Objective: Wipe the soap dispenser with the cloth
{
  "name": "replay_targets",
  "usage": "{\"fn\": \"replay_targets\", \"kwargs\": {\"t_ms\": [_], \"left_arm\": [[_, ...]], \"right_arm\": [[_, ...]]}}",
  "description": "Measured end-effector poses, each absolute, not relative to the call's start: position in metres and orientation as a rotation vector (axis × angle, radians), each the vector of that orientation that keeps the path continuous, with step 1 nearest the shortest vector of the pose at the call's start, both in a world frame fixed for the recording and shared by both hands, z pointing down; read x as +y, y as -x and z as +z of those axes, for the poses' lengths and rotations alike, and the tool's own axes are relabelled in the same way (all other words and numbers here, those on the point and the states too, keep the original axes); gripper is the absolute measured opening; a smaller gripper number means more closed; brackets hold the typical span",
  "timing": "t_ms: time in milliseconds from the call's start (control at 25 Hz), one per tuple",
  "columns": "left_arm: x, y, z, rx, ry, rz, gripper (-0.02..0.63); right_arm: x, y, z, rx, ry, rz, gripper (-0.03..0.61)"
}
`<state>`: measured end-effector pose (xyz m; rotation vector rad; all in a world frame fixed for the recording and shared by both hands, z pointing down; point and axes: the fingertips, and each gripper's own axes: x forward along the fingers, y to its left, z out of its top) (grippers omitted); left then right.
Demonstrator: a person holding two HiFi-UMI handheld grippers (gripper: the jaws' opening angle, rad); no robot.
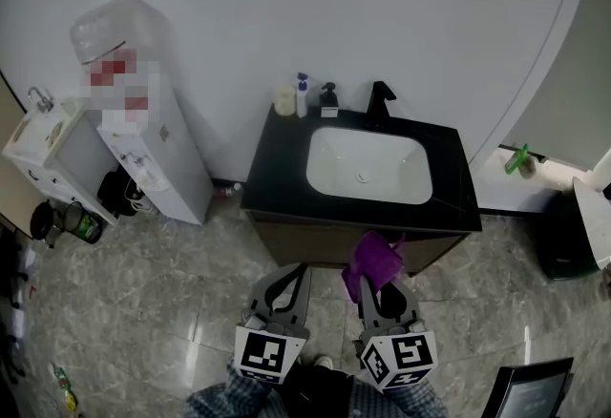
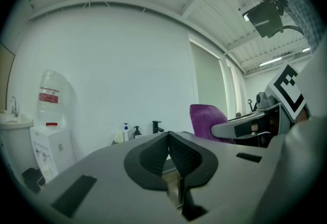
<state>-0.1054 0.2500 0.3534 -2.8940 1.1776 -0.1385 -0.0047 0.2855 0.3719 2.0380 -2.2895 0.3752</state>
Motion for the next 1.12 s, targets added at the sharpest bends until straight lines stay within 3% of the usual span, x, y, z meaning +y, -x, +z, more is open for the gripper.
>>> {"fn": "replay_targets", "kwargs": {"t_ms": [520, 1120], "left_arm": [[0.265, 0.057, 0.348, 1.198, 2.887, -0.108, 0.002], [0.197, 0.031, 0.36, 1.174, 2.875, -0.086, 0.002]], "right_arm": [[0.301, -0.038, 0.35, -2.236, -1.954, 0.121, 0.08], [0.24, -0.072, 0.376, -2.221, -2.018, 0.198, 0.08]]}}
